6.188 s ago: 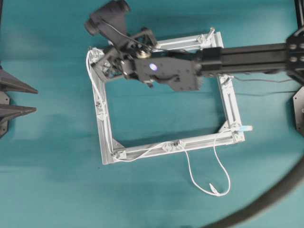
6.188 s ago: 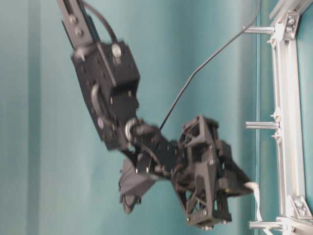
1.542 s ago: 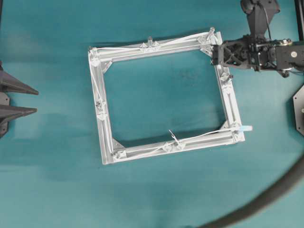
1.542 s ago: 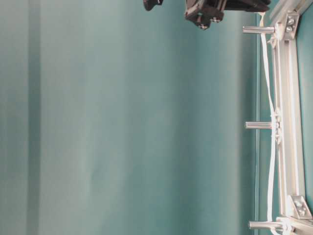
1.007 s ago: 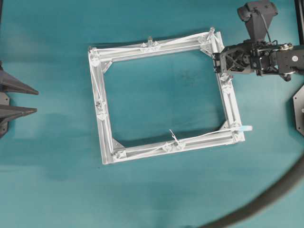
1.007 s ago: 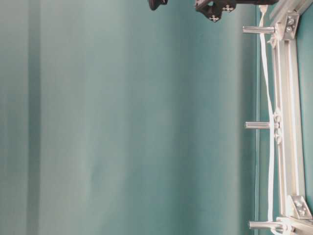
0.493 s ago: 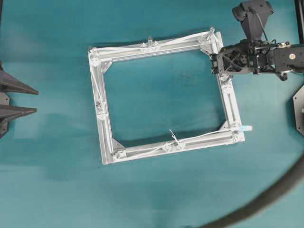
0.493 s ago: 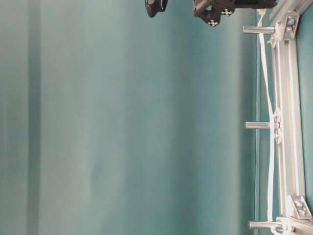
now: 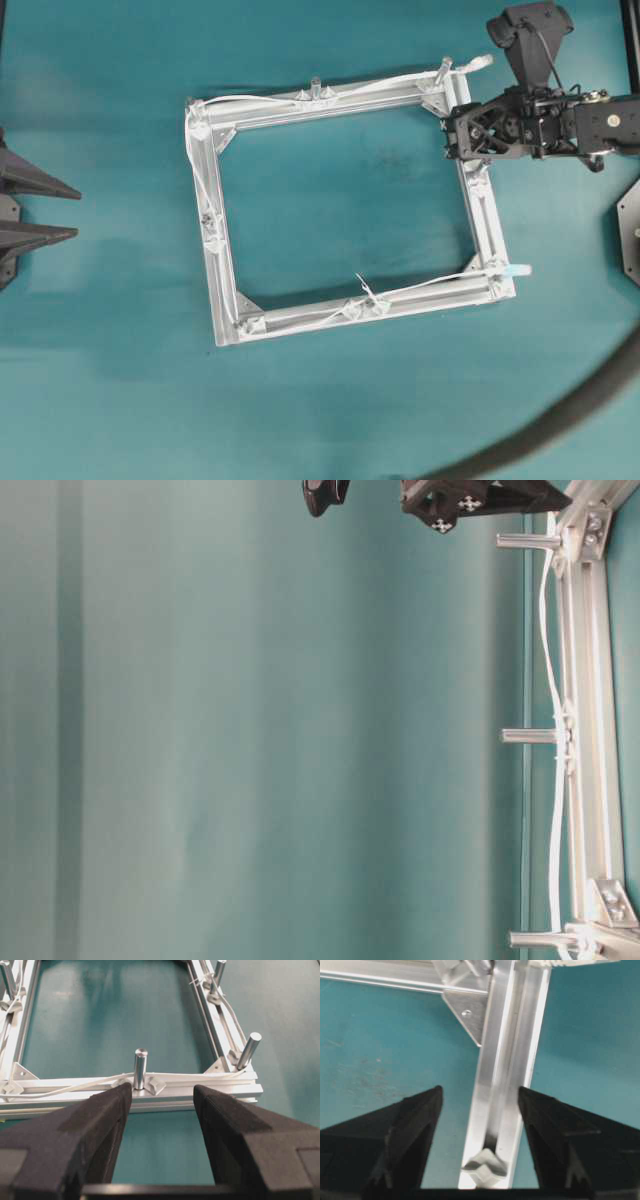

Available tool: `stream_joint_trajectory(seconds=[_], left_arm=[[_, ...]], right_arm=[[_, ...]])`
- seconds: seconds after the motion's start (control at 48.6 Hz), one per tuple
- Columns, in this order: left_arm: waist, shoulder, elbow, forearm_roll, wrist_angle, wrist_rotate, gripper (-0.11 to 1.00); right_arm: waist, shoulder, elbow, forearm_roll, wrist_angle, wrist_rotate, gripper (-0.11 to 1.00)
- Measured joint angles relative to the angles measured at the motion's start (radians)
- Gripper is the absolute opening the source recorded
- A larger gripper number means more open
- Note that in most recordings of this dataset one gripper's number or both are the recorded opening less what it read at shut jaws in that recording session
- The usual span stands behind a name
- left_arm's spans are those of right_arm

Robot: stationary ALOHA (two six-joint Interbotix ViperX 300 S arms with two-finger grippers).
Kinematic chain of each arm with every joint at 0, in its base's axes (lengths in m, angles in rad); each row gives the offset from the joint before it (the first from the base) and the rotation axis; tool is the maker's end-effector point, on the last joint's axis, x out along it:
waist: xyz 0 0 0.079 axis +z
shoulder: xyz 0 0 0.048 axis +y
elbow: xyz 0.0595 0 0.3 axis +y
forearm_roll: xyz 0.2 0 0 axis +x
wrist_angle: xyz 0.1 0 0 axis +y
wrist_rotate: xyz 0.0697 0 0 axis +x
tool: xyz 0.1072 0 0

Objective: Move the cable alternately left and right between 8 pins so it hooks onto each one.

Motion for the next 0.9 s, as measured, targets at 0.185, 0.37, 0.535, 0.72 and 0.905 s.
stream_joint_trajectory(seconds=[0.185, 0.37, 0.535, 0.72, 0.905], left_arm=[[0.0, 0.0, 0.002, 0.0, 0.0, 0.0, 0.55], [0.0, 0.0, 0.0, 0.002, 0.0, 0.0, 0.55], [0.0, 0.0, 0.0, 0.002, 0.0, 0.002, 0.55], [0.0, 0.0, 0.002, 0.0, 0.0, 0.0, 0.55], [0.0, 0.0, 0.002, 0.002, 0.0, 0.0, 0.55]], right_arm=[[0.011, -0.066, -0.002, 0.0, -0.028, -0.046, 0.64], [0.02, -0.179, -0.002, 0.0, -0.031, -0.087, 0.64], [0.025, -0.281, 0.029, 0.0, -0.04, -0.117, 0.64], [0.031, -0.385, 0.101, -0.002, -0.117, -0.187, 0.65], [0.031, -0.423, 0.15, -0.003, -0.186, -0.236, 0.65]])
